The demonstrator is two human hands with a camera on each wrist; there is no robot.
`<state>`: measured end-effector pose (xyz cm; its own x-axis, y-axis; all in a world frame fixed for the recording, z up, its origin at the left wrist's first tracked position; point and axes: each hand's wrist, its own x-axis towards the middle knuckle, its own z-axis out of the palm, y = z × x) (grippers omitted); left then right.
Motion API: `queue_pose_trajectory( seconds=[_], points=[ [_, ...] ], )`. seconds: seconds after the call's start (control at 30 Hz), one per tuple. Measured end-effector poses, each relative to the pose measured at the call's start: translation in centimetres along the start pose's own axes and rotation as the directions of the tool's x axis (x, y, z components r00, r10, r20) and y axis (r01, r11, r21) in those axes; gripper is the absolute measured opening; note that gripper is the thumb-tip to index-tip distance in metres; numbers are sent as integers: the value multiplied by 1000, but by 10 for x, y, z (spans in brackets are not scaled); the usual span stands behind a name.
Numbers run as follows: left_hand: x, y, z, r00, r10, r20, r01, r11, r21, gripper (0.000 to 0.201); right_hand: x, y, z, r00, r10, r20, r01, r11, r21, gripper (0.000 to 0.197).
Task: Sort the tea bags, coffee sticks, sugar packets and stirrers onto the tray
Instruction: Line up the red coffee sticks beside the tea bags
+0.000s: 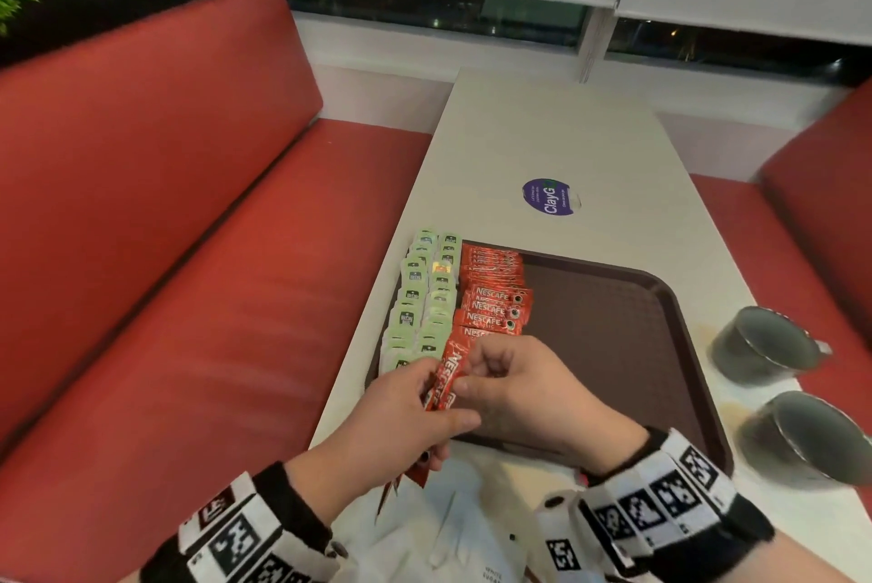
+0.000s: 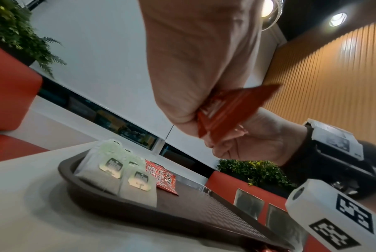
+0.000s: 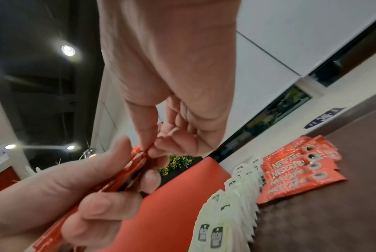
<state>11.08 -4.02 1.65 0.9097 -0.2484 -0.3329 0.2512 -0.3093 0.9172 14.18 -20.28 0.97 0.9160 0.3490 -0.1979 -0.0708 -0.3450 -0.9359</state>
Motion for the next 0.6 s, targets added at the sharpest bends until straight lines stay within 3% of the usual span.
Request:
queue_pose_trajectory(
  seconds=[0.1,0.3,0.5,0.6],
  points=[
    [-5,5,4,999,9,40,-7,1000,-29,14,-15,1,-7,1000,7,-1,-7,998,63,24],
    [-8,7,-1,998,-56,10,57,961,-272,11,-36,-4,-26,988,65,-138,-15,941,338,11],
    [-19,14,-2,992,-5,127,29,981,-190,18,-53,-2,-35,961,123,-246,-4,902,432,10],
    [-21,16,3,995,10,99,7,987,-163,18,-56,-4,-34,955,119,-273,13,900,437,13]
  ],
)
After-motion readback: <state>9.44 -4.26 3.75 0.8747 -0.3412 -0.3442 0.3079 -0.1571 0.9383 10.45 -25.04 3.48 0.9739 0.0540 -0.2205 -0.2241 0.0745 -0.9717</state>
